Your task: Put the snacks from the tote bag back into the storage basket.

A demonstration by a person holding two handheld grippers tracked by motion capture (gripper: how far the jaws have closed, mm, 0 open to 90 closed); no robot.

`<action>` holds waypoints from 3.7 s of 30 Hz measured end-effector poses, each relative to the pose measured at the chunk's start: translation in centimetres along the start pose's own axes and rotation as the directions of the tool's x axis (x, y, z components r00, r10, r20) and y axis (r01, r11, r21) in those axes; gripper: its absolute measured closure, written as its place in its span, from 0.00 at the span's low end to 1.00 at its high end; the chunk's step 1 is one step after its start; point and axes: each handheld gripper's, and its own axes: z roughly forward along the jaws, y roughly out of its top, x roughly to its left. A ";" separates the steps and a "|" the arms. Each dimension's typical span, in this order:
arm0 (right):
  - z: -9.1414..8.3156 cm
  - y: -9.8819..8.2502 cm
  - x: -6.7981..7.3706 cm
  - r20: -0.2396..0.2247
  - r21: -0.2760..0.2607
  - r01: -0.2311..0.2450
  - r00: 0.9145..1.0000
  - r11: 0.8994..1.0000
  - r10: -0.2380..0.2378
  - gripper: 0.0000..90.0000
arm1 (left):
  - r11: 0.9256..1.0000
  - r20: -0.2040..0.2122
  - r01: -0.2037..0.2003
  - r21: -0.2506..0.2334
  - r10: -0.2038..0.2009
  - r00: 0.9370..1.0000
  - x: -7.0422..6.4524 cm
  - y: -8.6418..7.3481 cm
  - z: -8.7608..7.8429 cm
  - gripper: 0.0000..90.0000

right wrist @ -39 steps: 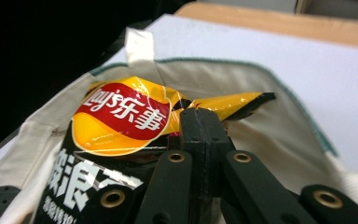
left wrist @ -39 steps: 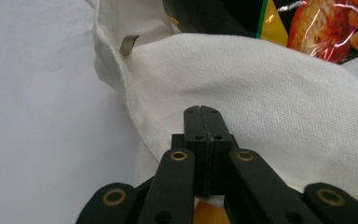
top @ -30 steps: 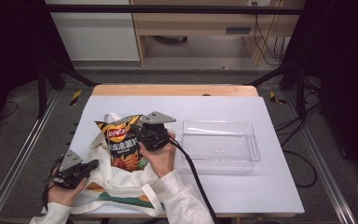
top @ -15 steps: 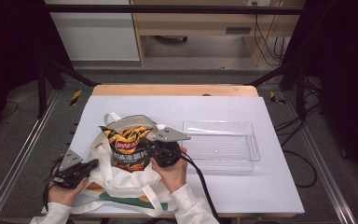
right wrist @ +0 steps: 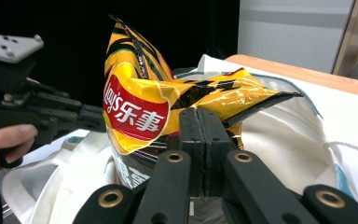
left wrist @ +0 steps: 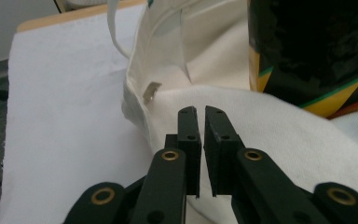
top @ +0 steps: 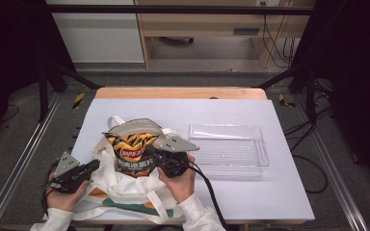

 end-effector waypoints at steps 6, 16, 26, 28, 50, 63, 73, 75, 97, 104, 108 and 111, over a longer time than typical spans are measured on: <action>-0.1 0.2 0.1 0.015 0.001 0.018 1.000 1.000 -0.018 0.98 | 0.997 -0.001 0.014 -0.073 -0.014 1.000 0.4 1.1 -0.7 0.81; -0.2 0.6 -0.2 0.021 0.018 0.027 0.999 0.999 -0.027 1.00 | 0.977 0.004 0.058 -0.203 -0.058 0.998 0.9 5.7 -2.5 0.65; -0.5 0.6 0.1 0.018 0.019 0.043 0.999 0.999 -0.043 1.00 | 0.959 0.060 0.079 -0.271 -0.065 0.996 -0.5 8.5 -1.9 0.58; -0.5 0.6 0.1 0.019 0.020 0.046 0.999 0.999 -0.046 1.00 | 0.959 0.069 0.083 -0.272 -0.067 0.995 -0.6 8.5 -1.7 0.58; -1.0 0.3 0.5 0.019 0.009 0.059 0.998 0.998 -0.059 0.93 | 0.971 0.099 0.092 -0.220 -0.071 0.993 -2.8 7.9 0.1 0.69; -0.8 1.6 -0.2 0.111 -0.067 0.013 0.994 0.998 -0.005 0.47 | 0.975 0.091 0.082 -0.206 -0.064 0.994 -2.9 7.7 0.0 0.89; 0.0 1.8 -0.5 0.067 0.000 -0.044 0.997 0.999 0.044 0.86 | 0.976 0.077 0.068 -0.207 -0.053 0.996 -3.1 7.6 0.0 0.99; -0.1 1.9 -0.4 0.063 0.013 -0.044 0.997 0.999 0.043 0.94 | 0.975 0.076 0.064 -0.214 -0.048 0.996 -3.2 7.7 -0.1 0.99; -0.3 1.7 0.0 0.088 0.027 0.002 0.996 1.000 -0.005 1.00 | 0.969 0.144 0.092 -0.227 -0.060 0.988 -3.6 7.3 1.0 0.49; -0.3 1.6 0.1 0.089 0.025 0.005 0.996 1.000 -0.007 1.00 | 0.972 0.183 0.130 -0.195 -0.094 0.979 -3.6 7.1 1.5 0.54; -0.1 1.5 0.1 0.093 0.020 0.004 0.996 1.000 -0.006 0.99 | 0.979 0.174 0.119 -0.167 -0.089 0.981 -3.9 7.1 1.5 0.69; -0.2 1.5 0.1 0.098 0.010 0.006 0.995 1.000 -0.007 0.93 | 0.984 0.144 0.091 -0.155 -0.069 0.987 -4.3 7.2 1.5 0.78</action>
